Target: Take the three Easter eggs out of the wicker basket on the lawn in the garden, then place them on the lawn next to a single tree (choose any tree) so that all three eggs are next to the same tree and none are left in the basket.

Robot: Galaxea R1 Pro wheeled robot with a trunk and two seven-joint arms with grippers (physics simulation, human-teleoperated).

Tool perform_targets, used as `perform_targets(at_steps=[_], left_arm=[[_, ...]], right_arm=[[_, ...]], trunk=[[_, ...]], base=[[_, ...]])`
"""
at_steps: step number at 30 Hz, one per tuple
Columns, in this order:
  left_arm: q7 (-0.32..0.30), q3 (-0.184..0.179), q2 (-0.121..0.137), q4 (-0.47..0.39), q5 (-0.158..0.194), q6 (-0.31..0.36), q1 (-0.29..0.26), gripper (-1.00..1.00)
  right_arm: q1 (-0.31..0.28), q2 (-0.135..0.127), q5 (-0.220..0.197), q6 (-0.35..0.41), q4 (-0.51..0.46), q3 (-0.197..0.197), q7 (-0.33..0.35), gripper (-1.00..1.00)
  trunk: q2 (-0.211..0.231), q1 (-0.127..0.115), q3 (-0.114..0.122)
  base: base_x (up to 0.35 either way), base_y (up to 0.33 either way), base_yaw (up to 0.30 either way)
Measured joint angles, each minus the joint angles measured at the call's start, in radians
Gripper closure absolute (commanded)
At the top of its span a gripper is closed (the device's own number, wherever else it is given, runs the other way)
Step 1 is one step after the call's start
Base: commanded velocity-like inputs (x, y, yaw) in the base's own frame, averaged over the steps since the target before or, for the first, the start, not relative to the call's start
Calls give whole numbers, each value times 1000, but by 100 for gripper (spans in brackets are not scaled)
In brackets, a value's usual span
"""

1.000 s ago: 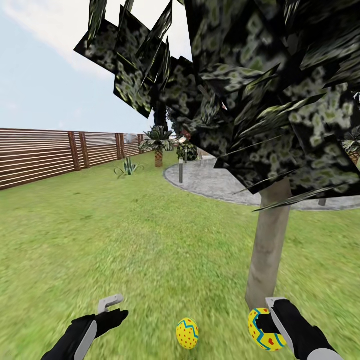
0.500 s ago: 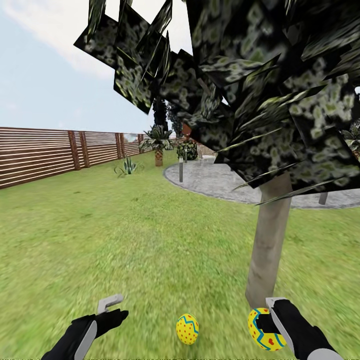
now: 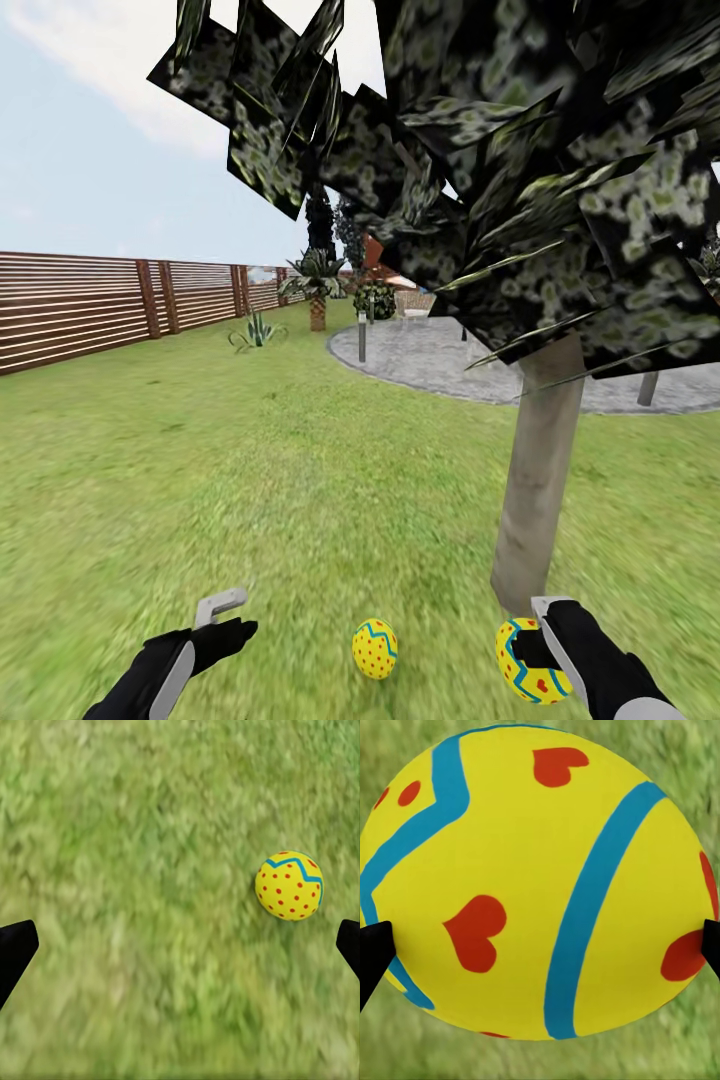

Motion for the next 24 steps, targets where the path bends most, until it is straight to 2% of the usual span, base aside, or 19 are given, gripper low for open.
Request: perform_targets(at_steps=[24], left_arm=[[0,-1,-1,2,0,0,0,-100]], right_arm=[[0,0,0,0,0,0,0,100]], trunk=[[-168,92,-75]], base=[[0,0,0]])
